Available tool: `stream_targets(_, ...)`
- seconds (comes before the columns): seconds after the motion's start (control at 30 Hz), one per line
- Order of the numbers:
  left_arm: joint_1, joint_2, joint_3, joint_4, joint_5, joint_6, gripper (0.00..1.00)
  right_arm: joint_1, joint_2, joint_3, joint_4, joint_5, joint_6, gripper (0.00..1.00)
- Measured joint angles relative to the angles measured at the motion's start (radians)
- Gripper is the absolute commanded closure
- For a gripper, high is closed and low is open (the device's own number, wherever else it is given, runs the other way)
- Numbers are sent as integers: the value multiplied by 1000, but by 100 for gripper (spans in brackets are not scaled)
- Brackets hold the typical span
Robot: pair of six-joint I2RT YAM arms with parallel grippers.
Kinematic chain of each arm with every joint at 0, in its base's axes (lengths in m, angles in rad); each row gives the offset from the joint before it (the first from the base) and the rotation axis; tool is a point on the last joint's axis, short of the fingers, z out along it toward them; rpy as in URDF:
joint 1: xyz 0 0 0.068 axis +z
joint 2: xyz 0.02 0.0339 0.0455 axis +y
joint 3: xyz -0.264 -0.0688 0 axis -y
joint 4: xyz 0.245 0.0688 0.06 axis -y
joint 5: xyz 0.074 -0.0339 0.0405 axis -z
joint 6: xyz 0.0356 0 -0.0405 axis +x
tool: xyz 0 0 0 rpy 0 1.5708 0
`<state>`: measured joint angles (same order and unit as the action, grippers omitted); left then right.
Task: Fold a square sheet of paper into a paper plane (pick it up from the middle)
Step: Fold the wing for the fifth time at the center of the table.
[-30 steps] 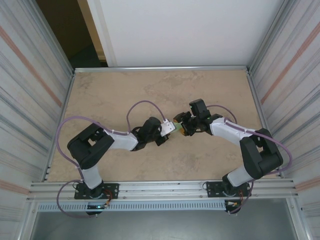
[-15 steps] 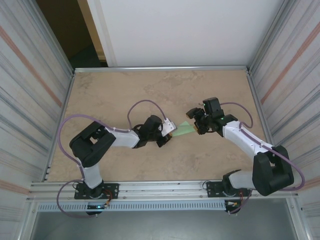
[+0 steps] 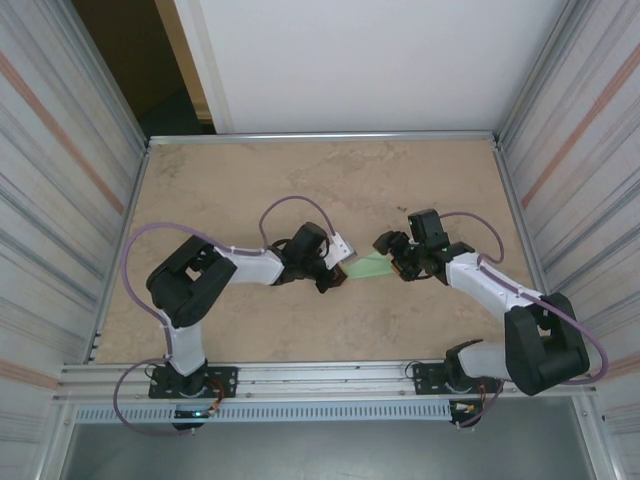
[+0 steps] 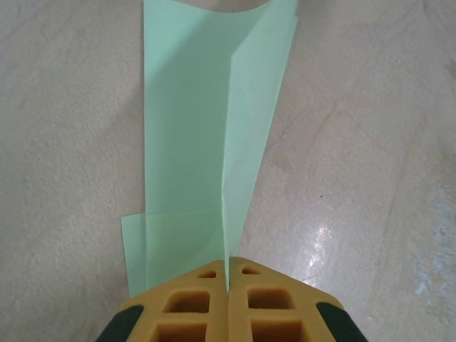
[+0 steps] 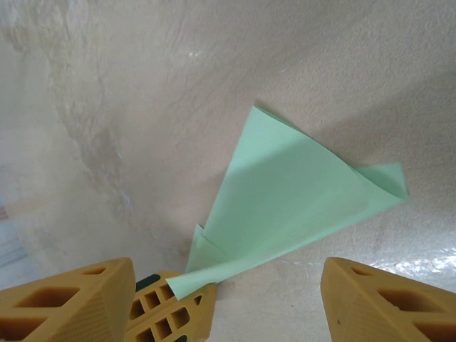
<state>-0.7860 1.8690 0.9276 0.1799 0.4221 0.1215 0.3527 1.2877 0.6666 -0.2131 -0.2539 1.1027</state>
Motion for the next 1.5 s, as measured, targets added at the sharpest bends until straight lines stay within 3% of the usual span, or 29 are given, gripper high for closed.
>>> stream_targets(0.57,34,78,188,-237,120,-75,100,8,-119,-116,39,24,-140,30)
stream_targets(0.83,52,119,257,-317,192,-187,99,68,30,-59,11,26,-233,28)
stream_targets(1.23,58,135,275,-305,259,-369,97,76,199,27,30,15,-278,30)
stream_targets(1.5,58,182,274,-284,303,-427,93,80,229,49,14,22,-282,31)
